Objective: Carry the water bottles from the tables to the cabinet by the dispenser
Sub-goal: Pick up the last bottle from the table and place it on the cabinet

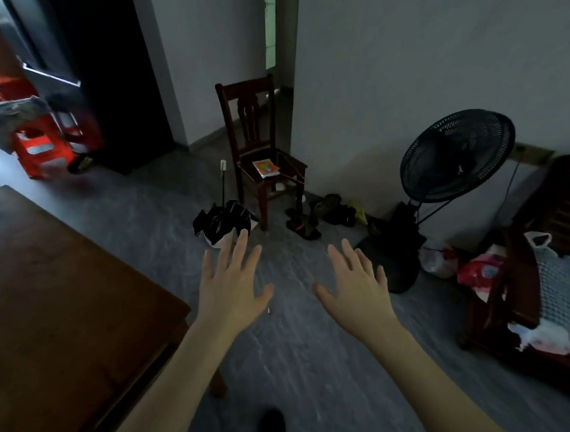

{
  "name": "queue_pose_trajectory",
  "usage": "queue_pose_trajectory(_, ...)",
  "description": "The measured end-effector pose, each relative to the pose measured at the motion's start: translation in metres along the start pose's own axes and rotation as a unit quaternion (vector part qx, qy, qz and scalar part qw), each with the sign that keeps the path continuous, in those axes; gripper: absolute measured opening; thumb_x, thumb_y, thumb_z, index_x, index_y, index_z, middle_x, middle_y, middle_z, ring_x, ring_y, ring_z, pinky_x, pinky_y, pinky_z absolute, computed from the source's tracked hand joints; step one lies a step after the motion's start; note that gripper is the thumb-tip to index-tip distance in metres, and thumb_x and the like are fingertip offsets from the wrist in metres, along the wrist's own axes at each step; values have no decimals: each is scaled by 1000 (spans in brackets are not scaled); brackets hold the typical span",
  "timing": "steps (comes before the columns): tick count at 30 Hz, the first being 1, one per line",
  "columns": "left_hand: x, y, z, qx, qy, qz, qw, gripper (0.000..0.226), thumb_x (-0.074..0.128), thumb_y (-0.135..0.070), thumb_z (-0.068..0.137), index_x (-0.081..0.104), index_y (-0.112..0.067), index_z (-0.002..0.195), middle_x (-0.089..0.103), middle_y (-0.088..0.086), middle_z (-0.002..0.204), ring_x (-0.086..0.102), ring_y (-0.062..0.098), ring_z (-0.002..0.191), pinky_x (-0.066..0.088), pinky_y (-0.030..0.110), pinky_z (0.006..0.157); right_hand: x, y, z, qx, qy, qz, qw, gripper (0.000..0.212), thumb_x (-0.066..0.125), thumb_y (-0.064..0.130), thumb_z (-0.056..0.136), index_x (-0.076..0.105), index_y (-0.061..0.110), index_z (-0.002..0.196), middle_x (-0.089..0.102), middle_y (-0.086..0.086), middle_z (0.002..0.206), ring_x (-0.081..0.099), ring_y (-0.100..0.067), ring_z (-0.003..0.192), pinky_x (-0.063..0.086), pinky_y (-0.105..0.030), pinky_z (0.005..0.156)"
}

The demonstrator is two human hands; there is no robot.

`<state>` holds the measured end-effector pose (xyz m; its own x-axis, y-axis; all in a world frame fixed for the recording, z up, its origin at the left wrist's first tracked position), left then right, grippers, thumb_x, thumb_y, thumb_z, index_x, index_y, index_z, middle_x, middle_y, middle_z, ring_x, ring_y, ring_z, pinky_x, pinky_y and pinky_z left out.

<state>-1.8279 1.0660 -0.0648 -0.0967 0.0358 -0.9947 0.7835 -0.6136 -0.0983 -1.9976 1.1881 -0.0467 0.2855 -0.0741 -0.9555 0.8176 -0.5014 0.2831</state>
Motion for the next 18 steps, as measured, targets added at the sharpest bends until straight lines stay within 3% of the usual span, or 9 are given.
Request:
queue_pose_trajectory(10, 8, 33, 197, -10, -25, -13, 1000, 77, 41, -61, 98, 12, -27, 161, -14, 2, 169, -8, 26, 157, 1, 51, 125, -23, 23, 214, -22, 18, -26, 999, 76, 42, 58, 97, 7, 29, 159, -2, 2, 168, 0, -24, 154, 8, -59, 121)
queue_pose_trajectory(18, -6, 99, 312, -68, -64, -4, 996, 73, 47, -60, 96, 28, -26, 157, 3, 3, 170, 6, 28, 157, 9, 54, 124, -30, 74, 362, -84, 12, -23, 996, 75, 40, 58, 97, 9, 29, 159, 0, 3, 168, 1, -23, 154, 8, -57, 122)
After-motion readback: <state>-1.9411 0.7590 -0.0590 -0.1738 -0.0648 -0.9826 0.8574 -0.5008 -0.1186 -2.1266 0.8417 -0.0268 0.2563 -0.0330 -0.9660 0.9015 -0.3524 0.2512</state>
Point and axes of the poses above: each hand's wrist, its own z-axis towards the middle knuckle, its own x-axis out of the palm, y = z × x, the point moved 1 cm from there along z, towards the middle knuckle
